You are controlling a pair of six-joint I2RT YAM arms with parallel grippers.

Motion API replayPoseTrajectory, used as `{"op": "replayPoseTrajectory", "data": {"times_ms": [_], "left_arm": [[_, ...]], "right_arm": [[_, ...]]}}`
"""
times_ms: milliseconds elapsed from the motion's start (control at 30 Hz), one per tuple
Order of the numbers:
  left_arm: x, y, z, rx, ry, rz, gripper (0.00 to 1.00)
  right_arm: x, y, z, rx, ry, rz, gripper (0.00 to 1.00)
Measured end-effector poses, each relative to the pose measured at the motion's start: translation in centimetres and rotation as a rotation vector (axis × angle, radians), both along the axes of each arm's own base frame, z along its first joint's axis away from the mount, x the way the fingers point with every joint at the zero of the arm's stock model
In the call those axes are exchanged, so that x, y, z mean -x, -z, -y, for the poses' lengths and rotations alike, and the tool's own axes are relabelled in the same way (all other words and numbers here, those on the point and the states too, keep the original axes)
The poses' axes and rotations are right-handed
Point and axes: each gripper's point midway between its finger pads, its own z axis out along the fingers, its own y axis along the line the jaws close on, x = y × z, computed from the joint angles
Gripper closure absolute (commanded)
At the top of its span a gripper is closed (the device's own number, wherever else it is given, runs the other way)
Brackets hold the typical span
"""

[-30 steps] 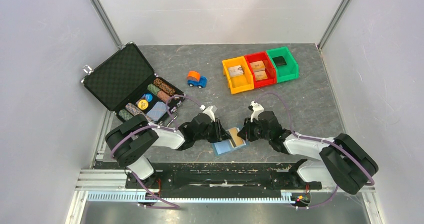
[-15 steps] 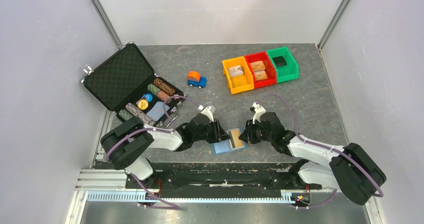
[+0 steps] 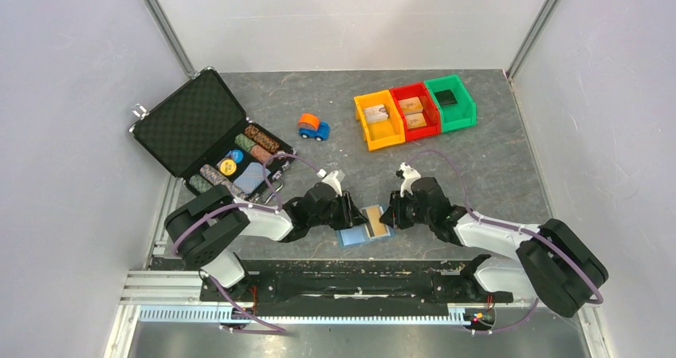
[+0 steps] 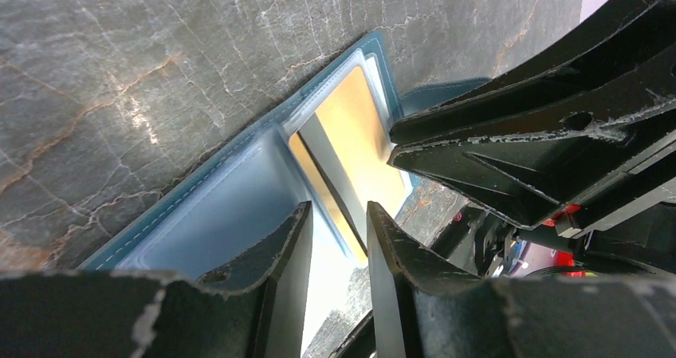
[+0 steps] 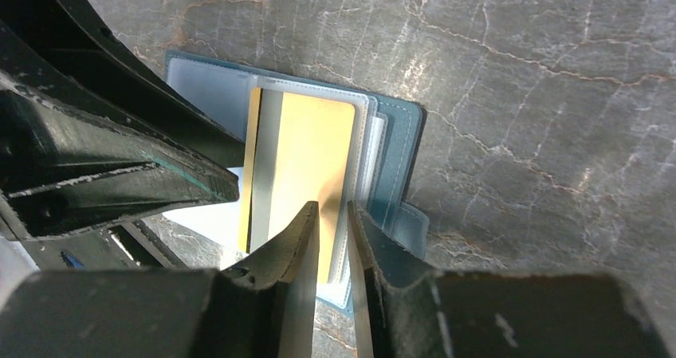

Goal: Take the credit cards out of the card holder
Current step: Remove the credit card from the card holder.

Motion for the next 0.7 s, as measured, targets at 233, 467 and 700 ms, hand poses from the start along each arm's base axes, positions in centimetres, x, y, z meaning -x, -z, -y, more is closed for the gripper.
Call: {"op": "replayPoseTrajectory", "data": {"times_ms": [233, 467, 700], "left_arm": [[0.12, -0.04, 0.27, 0.007, 0.007, 0.005, 0.62], [0.13, 0.01, 0.32, 0.016, 0.008, 0.009, 0.66], [0.68, -0.04, 0.2, 0.066, 0.003, -0.004, 0.73]], "right_arm": [[-0.15, 0.04, -0.5, -0.03, -0.001, 0.002, 0.83], [-0.12, 0.13, -0.48, -0.045, 0.009, 0.009, 0.85], [0.0, 0.18, -0.37, -0.06, 0.023, 0.01, 0.86]]}}
